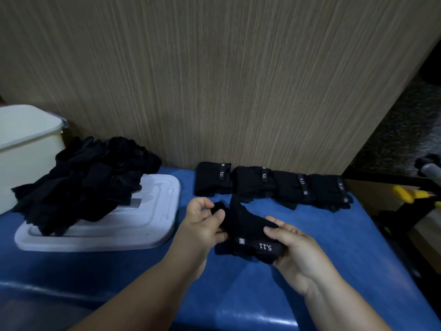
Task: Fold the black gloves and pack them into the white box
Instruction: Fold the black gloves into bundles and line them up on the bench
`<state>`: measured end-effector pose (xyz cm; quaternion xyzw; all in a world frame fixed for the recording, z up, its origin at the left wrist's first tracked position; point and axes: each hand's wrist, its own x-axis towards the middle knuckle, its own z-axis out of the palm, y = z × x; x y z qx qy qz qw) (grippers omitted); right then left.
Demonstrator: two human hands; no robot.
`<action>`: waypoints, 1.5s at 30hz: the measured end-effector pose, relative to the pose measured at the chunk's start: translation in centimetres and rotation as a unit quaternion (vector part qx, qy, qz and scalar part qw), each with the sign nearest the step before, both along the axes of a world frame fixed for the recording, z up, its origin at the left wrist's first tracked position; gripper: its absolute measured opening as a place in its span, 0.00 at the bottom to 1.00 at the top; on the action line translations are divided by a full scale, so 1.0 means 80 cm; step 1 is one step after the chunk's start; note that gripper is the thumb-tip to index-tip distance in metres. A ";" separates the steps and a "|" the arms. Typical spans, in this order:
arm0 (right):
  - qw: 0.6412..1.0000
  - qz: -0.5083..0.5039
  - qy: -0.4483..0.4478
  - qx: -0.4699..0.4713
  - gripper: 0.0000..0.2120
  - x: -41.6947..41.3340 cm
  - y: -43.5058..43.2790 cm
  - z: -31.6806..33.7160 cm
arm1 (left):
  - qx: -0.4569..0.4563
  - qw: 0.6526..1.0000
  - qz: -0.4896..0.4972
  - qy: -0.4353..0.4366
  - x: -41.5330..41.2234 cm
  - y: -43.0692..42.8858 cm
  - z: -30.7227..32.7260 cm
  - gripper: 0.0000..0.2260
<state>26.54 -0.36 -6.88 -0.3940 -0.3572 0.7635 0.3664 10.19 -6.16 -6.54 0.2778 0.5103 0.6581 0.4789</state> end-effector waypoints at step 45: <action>0.914 -0.039 -0.280 0.290 0.13 -0.004 -0.011 -0.010 | -0.149 0.987 -0.048 -0.027 -0.002 -0.002 0.005 0.09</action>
